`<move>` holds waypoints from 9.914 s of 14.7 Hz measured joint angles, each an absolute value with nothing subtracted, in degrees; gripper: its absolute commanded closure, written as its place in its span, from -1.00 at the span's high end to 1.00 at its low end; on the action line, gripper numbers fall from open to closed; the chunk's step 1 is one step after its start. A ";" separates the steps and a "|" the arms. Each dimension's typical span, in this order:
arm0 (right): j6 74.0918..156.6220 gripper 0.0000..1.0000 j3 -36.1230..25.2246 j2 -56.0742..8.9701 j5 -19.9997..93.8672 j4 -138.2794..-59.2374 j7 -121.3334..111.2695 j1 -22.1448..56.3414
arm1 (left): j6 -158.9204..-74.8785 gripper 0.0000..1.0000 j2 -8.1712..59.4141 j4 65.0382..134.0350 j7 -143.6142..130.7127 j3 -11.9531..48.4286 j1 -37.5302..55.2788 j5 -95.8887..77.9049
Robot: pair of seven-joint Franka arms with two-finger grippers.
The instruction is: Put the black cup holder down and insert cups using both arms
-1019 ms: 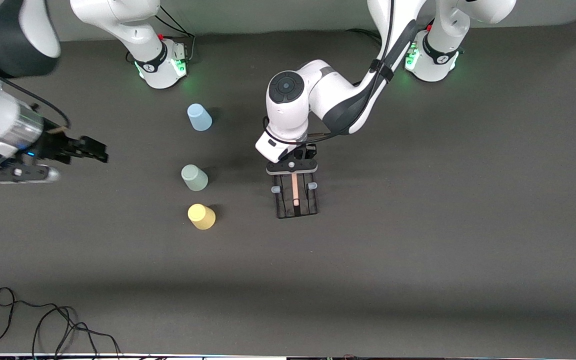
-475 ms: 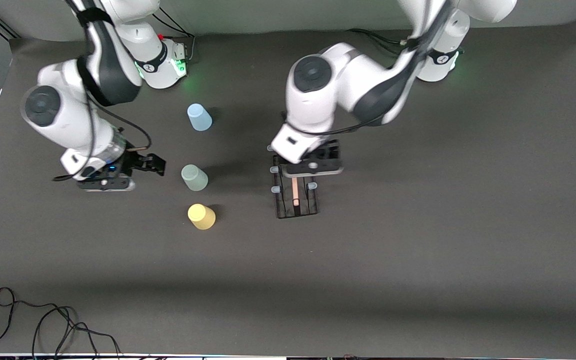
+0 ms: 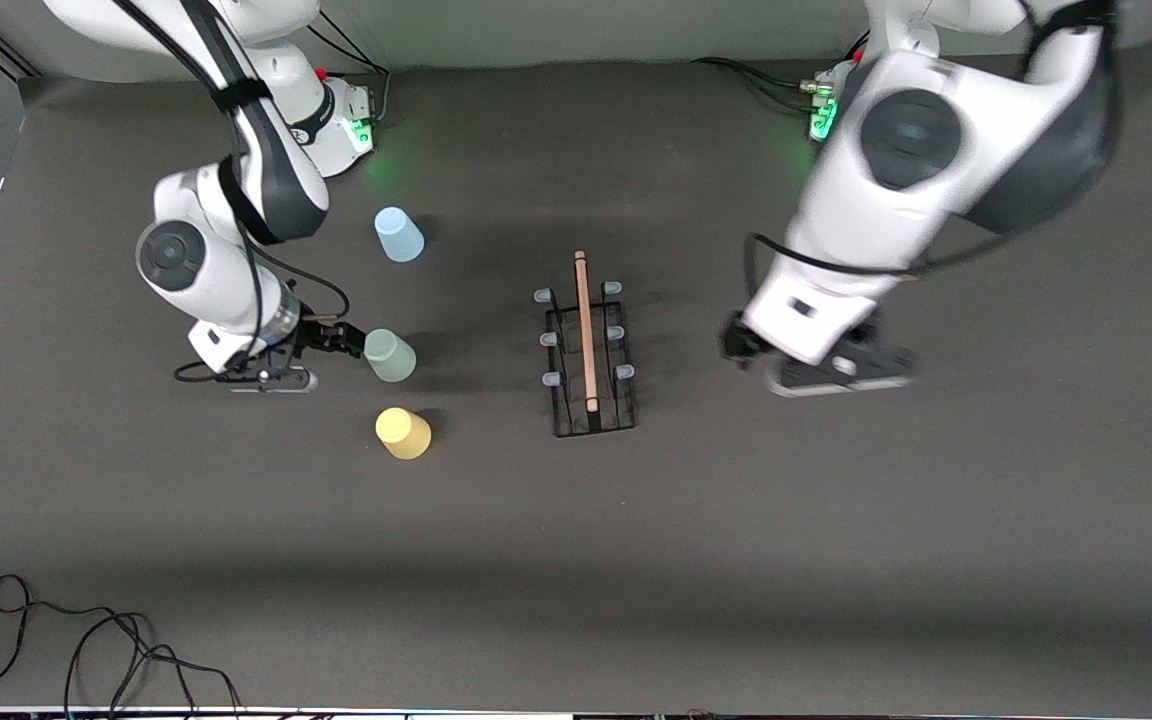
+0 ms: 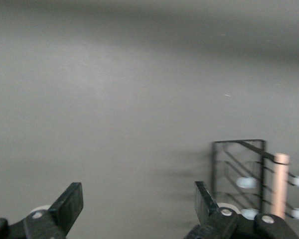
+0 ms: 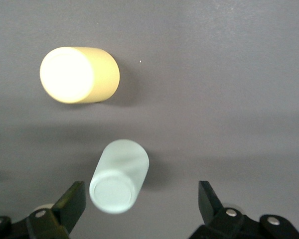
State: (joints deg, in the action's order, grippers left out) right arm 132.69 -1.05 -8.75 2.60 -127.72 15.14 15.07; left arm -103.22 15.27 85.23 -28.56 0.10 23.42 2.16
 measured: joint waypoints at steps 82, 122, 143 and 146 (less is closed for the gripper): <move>129.68 0.99 -22.84 -28.43 14.98 -104.01 14.19 35.47 | -93.97 0.99 -0.73 94.64 2.50 1.16 0.14 2.29; 119.94 -1.00 -21.38 -28.38 21.50 -88.98 48.07 50.23 | -94.54 0.99 -0.69 94.54 2.43 1.21 0.28 2.30; 128.27 1.00 -21.37 -35.76 21.50 -87.43 53.12 54.63 | -94.46 0.99 -0.69 94.54 2.19 1.66 0.42 2.30; 128.27 1.00 -21.38 -35.76 21.50 -87.43 53.36 54.63 | -94.46 0.99 -0.69 94.54 2.12 1.66 0.42 2.30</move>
